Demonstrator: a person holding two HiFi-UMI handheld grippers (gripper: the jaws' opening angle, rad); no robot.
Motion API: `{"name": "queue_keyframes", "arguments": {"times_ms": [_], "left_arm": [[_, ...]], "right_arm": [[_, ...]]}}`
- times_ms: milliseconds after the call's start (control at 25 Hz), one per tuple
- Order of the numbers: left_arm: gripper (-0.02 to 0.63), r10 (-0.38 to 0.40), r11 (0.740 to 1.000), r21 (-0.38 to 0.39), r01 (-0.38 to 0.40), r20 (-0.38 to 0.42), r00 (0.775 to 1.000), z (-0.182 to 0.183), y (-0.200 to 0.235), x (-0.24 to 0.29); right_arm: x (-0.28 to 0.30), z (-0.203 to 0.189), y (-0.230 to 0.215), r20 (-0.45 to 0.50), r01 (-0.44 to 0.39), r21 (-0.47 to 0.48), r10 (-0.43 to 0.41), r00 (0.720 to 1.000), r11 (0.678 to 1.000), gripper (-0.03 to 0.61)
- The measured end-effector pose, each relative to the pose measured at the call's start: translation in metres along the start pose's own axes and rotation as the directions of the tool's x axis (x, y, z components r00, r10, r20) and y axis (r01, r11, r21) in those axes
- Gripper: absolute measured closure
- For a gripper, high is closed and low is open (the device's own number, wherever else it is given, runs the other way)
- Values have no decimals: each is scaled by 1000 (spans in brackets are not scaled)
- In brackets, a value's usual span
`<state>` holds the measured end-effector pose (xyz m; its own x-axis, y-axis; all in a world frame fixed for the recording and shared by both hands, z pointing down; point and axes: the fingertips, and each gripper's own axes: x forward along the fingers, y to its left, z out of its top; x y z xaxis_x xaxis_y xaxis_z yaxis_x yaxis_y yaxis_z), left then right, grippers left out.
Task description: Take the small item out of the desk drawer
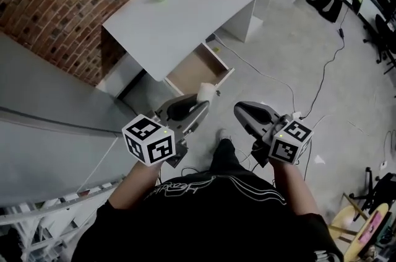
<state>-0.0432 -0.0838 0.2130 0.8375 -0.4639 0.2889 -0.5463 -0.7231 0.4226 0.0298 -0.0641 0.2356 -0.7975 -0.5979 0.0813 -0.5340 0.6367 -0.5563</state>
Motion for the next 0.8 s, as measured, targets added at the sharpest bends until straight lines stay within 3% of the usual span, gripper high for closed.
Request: {"name": "queue_keyframes", "arguments": {"times_ms": [360, 800], "left_arm": [[477, 11, 996, 86, -13, 17, 1000, 6, -41, -4], [477, 41, 995, 92, -44, 33, 999, -4, -56, -18]], "right_arm": [[-23, 14, 16, 47, 4, -52, -1, 999, 999, 523], [-37, 13, 31, 66, 4, -78, 1, 998, 997, 525]]}}
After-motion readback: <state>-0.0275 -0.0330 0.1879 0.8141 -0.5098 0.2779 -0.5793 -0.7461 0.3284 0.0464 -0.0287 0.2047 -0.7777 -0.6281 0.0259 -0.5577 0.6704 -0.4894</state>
